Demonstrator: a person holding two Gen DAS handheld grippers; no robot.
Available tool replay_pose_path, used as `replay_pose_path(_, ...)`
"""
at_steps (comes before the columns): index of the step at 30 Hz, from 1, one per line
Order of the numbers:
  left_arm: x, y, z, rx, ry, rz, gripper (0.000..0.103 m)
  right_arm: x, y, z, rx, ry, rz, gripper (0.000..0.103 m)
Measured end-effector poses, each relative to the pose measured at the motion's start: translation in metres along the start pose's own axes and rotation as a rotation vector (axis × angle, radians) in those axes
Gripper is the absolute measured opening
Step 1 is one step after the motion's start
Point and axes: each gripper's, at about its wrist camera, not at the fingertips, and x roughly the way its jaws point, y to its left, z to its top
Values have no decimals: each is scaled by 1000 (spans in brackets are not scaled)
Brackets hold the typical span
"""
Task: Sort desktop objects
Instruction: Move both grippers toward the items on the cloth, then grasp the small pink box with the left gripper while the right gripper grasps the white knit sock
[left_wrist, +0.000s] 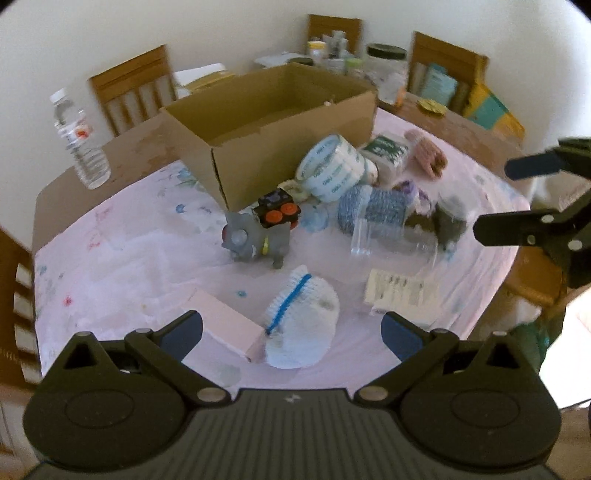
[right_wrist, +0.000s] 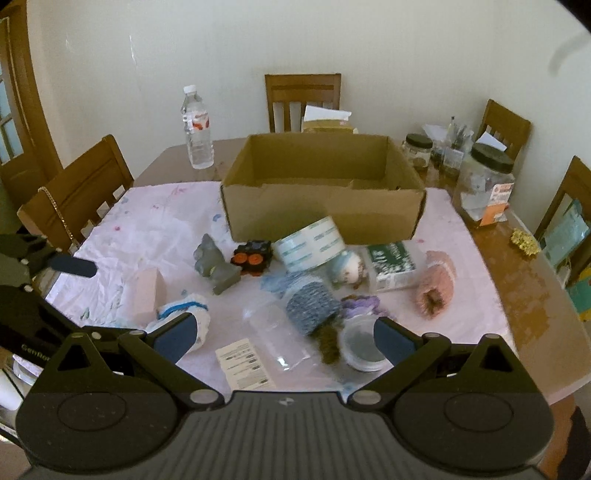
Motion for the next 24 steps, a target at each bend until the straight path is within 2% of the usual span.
replay_pose_path(5,14,28,-9,136,-6,-50,102,18,31,-11,24,16,-61,103)
replay_pose_path(8,21,45,-13,220,-18,-78,102,32,46,-18,68,41,-45,103)
replay_pose_path(14,44,68,-15,353,-28,-120,102,60,80,-27,36,52,-40,103)
replay_pose_path(20,66,74,-20,421,-14,-183,101,89,107,-29,-50,59,-2,103)
replay_pose_path(24,77,75,-22,425,-16,-201,99,102,114,-32,-75,77,23,103)
